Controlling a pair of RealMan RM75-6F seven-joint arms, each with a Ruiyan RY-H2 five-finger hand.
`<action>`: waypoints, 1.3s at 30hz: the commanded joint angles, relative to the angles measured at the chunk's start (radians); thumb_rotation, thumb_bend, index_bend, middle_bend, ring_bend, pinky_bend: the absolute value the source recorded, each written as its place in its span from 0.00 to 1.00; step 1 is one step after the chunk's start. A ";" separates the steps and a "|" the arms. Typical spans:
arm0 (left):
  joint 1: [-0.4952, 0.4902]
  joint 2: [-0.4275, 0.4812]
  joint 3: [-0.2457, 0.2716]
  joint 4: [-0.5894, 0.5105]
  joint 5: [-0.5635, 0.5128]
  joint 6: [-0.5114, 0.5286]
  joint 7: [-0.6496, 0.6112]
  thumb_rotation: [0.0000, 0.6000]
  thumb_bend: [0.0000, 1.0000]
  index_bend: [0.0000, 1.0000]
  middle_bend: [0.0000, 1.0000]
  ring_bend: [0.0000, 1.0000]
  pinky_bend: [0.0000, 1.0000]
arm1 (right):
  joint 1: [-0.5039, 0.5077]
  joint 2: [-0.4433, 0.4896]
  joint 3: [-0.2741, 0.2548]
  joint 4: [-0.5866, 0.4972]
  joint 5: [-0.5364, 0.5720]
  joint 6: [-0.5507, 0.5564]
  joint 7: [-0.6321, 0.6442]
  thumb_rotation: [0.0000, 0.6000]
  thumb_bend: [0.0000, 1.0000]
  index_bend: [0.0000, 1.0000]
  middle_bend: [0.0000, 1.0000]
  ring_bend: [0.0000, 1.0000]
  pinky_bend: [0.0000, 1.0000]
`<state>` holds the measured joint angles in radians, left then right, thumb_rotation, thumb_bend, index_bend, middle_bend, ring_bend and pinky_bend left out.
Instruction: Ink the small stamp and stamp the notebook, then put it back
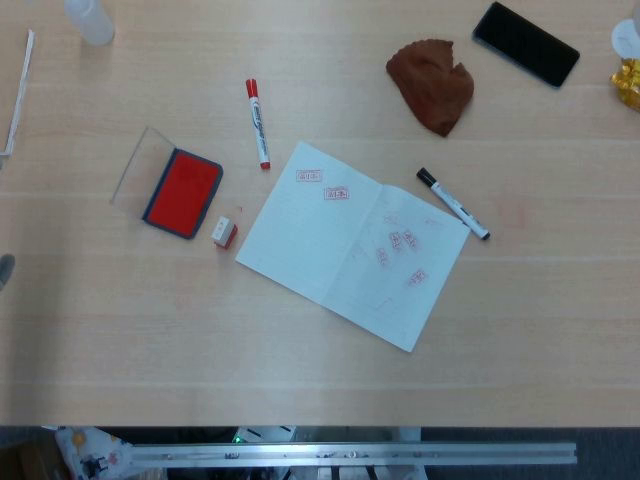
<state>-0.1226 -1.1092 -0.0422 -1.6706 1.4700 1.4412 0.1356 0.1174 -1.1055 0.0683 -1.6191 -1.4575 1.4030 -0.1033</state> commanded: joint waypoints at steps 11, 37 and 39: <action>-0.015 0.012 0.002 0.016 0.040 -0.003 -0.051 1.00 0.21 0.08 0.06 0.06 0.21 | 0.021 0.019 0.020 -0.009 0.009 -0.013 0.000 1.00 0.18 0.06 0.14 0.06 0.16; -0.288 0.038 0.052 0.184 0.393 -0.151 -0.333 1.00 0.21 0.22 0.41 0.45 0.77 | 0.085 0.057 0.047 -0.081 0.039 -0.074 -0.055 1.00 0.18 0.06 0.14 0.06 0.16; -0.315 0.027 0.053 0.202 0.414 -0.159 -0.343 1.00 0.21 0.23 0.47 0.51 0.82 | 0.087 0.059 0.046 -0.086 0.039 -0.074 -0.060 1.00 0.18 0.06 0.14 0.06 0.16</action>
<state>-0.4189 -1.0728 0.0079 -1.4843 1.8692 1.2931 -0.1956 0.2036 -1.0470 0.1150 -1.7047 -1.4184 1.3290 -0.1624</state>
